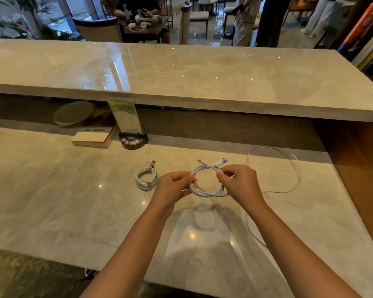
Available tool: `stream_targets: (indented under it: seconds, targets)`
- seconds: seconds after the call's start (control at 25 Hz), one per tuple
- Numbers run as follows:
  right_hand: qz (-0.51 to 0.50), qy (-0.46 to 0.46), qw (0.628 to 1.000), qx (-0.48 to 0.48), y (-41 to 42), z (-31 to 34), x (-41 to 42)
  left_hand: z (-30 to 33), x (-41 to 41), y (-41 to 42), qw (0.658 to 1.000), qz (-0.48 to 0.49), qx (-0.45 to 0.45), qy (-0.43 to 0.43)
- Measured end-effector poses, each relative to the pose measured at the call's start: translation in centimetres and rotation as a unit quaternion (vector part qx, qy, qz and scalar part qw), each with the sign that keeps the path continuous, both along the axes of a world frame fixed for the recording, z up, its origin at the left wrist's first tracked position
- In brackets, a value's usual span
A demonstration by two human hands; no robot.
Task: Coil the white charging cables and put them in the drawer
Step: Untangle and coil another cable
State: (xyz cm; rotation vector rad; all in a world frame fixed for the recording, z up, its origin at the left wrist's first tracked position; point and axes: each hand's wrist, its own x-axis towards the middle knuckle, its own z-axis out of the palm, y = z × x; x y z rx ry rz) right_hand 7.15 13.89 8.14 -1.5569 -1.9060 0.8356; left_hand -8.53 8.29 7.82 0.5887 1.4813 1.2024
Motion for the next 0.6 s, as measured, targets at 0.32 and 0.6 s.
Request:
stream_targets:
  seconds: [0.32,0.6]
  targets:
    - [0.040,0.162,0.961,-0.220,1.1,-1.9,-8.5,-2.2,-7.6,-3.3,0.995,0.083,-0.013,-0.048]
    - [-0.018,0.196,0.941,-0.274,2.9,-4.9,-15.9,-4.3,-14.8,0.0,0.982,0.111,-0.068,0.133]
